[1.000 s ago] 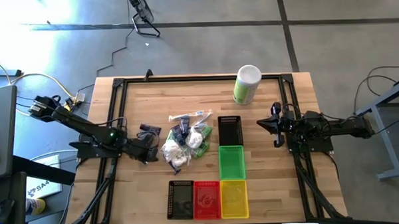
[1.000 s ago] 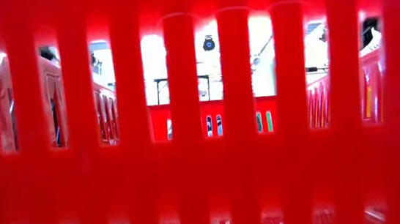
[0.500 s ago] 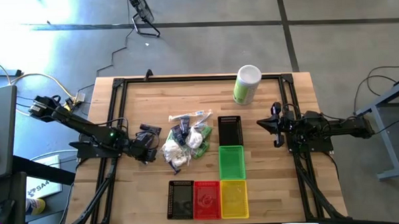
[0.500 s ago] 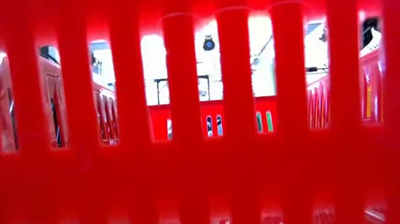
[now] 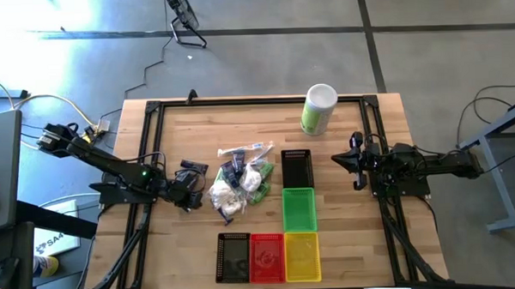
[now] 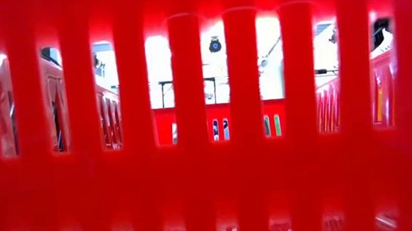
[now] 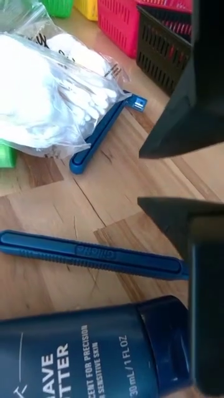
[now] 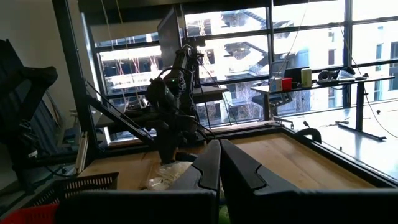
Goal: Pick & Place Travel size toiletries
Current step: Put the white cotton pack into the bottom black bin
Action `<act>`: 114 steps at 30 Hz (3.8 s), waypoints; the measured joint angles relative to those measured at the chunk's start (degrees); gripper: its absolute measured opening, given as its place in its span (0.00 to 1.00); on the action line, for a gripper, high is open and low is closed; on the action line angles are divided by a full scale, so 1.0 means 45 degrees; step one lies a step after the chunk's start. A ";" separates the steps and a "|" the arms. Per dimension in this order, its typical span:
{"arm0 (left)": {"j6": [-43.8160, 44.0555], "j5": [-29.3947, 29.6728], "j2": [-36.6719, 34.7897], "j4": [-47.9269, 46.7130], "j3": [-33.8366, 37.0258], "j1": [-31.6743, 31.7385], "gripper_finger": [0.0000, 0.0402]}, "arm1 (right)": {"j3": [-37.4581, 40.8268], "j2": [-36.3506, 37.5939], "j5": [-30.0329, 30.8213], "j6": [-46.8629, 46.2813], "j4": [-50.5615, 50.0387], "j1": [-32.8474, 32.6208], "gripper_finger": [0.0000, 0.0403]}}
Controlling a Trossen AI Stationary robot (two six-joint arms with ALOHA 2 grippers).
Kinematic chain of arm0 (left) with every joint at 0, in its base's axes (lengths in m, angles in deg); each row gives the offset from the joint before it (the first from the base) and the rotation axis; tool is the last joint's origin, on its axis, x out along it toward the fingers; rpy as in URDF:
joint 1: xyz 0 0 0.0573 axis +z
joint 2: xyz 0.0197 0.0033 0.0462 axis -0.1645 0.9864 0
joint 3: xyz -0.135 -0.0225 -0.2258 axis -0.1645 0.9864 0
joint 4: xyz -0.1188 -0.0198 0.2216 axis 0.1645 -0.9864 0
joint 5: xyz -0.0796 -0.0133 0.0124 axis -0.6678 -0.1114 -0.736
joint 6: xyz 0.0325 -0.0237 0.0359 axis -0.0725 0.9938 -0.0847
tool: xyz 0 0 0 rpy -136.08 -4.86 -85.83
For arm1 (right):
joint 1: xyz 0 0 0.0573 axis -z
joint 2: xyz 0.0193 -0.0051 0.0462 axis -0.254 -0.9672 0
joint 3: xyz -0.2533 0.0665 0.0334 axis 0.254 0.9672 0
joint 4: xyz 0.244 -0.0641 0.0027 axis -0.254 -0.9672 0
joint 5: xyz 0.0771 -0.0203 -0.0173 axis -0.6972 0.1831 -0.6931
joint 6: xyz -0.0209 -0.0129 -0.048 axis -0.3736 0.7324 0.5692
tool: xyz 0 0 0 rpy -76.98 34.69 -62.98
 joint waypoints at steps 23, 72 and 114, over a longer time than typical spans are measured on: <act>0.0003 0.2129 0.0000 0.0380 0.0005 0.0000 0.57 | 0.0002 0.0000 0.0000 0.0002 0.0000 -0.0001 0.00; -0.0044 0.3734 0.3376 0.3471 0.0000 0.0000 0.41 | 0.0002 0.0005 0.0000 0.0345 0.0000 -0.0005 0.00; -0.6238 0.3458 0.2860 0.4201 -0.2513 0.0000 0.00 | 0.0000 0.0005 0.0000 0.0661 -0.0005 -0.0003 0.00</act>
